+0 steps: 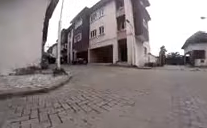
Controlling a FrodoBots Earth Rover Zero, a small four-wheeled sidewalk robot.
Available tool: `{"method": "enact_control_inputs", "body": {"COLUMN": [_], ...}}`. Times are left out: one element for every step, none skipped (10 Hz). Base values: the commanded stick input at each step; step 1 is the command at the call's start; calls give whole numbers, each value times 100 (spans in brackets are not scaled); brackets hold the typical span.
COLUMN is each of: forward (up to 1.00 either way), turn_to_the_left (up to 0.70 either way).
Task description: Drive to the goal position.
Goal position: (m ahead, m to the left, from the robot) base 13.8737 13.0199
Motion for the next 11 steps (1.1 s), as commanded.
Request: {"method": "enact_control_inputs", "body": {"forward": [70,70,70,70,70,70,70,70,70,70,70], "turn_to_the_left": [0,0,0,0,0,0,0,0,0,0,0]}}
